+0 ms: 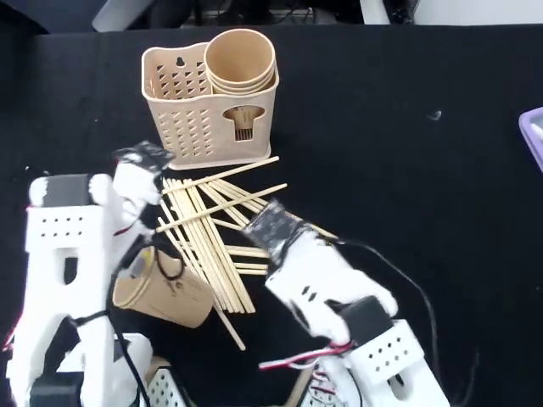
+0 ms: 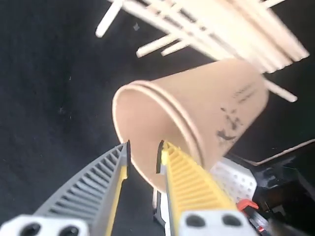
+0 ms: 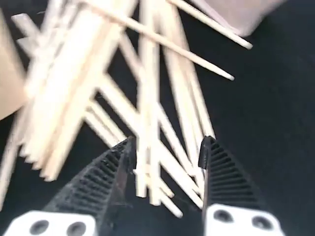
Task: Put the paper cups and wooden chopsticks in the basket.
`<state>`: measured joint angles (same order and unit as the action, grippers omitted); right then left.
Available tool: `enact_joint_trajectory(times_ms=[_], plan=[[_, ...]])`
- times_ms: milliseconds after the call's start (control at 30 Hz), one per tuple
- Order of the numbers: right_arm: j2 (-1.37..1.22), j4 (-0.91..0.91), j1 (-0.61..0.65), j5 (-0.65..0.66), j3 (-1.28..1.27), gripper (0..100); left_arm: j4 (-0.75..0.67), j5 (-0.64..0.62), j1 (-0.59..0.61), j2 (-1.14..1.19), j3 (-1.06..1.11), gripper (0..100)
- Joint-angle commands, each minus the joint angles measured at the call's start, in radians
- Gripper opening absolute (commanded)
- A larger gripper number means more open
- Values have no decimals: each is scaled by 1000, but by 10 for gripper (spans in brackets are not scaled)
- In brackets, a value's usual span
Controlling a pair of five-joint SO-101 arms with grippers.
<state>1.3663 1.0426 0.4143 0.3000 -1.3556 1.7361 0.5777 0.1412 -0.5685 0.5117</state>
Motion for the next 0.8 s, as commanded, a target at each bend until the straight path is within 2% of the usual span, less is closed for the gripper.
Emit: enact_joint_trajectory(times_ms=[0,133,333,467,700,767], plan=[[-7,-55,-213,-37,24,219,23,-89,-163,-23,-81,120],[-7,-117,-388,-43,18,219,23,-181,-344,-23,-82,120],[-7,-170,-488,-104,7,219,23,-310,-555,-23,-81,120],[-7,-173,-551,-143,16,219,23,-319,-584,-23,-90,120],[-7,-172,-551,-143,13,219,23,-322,-584,-23,-200,126],[-7,-172,-551,-140,13,219,25,-324,-581,-23,-216,166]])
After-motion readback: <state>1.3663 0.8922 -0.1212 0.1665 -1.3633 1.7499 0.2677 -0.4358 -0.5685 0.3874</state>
